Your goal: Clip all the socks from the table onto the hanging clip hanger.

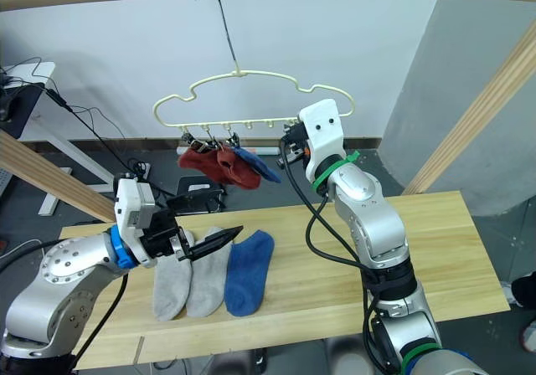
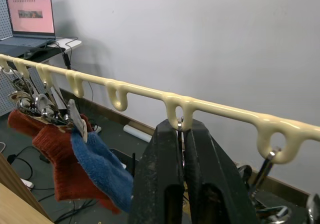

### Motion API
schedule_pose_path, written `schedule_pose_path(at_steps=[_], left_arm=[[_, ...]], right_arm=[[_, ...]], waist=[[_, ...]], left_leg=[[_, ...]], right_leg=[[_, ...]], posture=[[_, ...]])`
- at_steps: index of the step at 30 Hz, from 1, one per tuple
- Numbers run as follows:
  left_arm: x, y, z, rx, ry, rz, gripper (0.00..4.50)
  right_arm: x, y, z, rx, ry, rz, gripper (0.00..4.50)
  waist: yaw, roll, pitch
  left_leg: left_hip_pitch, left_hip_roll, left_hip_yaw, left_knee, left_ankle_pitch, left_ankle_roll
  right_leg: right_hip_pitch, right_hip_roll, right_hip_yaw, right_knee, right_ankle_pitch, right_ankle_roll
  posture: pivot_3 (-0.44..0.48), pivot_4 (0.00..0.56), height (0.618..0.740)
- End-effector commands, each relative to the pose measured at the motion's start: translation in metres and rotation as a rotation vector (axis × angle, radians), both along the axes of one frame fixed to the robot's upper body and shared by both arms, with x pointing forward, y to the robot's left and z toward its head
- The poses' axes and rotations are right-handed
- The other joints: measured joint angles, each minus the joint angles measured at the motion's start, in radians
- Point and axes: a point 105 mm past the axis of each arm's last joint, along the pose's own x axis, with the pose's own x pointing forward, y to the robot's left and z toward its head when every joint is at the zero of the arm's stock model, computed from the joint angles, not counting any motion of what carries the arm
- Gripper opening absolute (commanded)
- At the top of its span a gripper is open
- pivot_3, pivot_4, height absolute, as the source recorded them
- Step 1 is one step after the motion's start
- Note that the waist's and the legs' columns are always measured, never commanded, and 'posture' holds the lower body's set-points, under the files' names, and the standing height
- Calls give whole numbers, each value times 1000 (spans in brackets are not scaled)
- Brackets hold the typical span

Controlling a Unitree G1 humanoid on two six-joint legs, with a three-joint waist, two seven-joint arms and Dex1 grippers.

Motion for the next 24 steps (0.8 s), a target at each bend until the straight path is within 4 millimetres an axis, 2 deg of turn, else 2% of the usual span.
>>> schedule_pose_path(at_steps=[1, 3, 5, 8, 12, 16, 24], left_arm=[[-3, -6, -4, 5, 17, 61, 4500], [-4, -7, -9, 9, 42, 84, 4500], [-4, -8, -24, -31, 109, 161, 4500], [-3, -13, -58, -32, 180, 297, 4500], [1, -18, -93, -30, 246, 413, 4500], [9, -12, -112, -6, 257, 502, 4500], [14, -17, -144, 56, 320, 488, 4500]], right_arm=[[-5, 1, 16, 24, -61, 15, 16], [-5, 1, 16, 25, -60, 16, 16], [-6, 2, 16, 23, -61, 20, 16], [-6, 3, 16, 25, -60, 23, 16], [-6, 5, 16, 23, -59, 29, 16], [-7, 6, 16, 20, -59, 34, 16], [-9, 7, 15, 8, -55, 43, 16]], waist=[[-1, 0, 0], [-4, 0, 0], [-7, 0, 0], [-10, 0, 0], [-9, 0, 0], [-12, 0, 0], [-13, 0, 0]], left_leg=[[0, 0, 0, 0, 0, 0], [0, 0, -1, 0, 0, 0], [0, 0, -1, 0, 0, 0], [0, 0, 0, 0, 0, 0], [0, -1, -1, 0, 0, 0], [0, -1, 0, 0, 0, 0], [0, -1, 0, 0, 0, 0]], right_leg=[[0, 0, 0, 0, 0, 0], [0, 0, 0, 0, 0, 0], [0, 0, 0, 0, 0, 0], [0, -1, 1, 0, 0, 0], [0, -1, 0, 0, 0, 0], [0, -1, 0, 0, 0, 0], [0, -1, 0, 0, 0, 0]], posture=[[-168, 298, 737], [-168, 299, 737], [-169, 299, 737], [-172, 300, 737], [-186, 303, 737], [-194, 303, 737], [-214, 309, 737]])
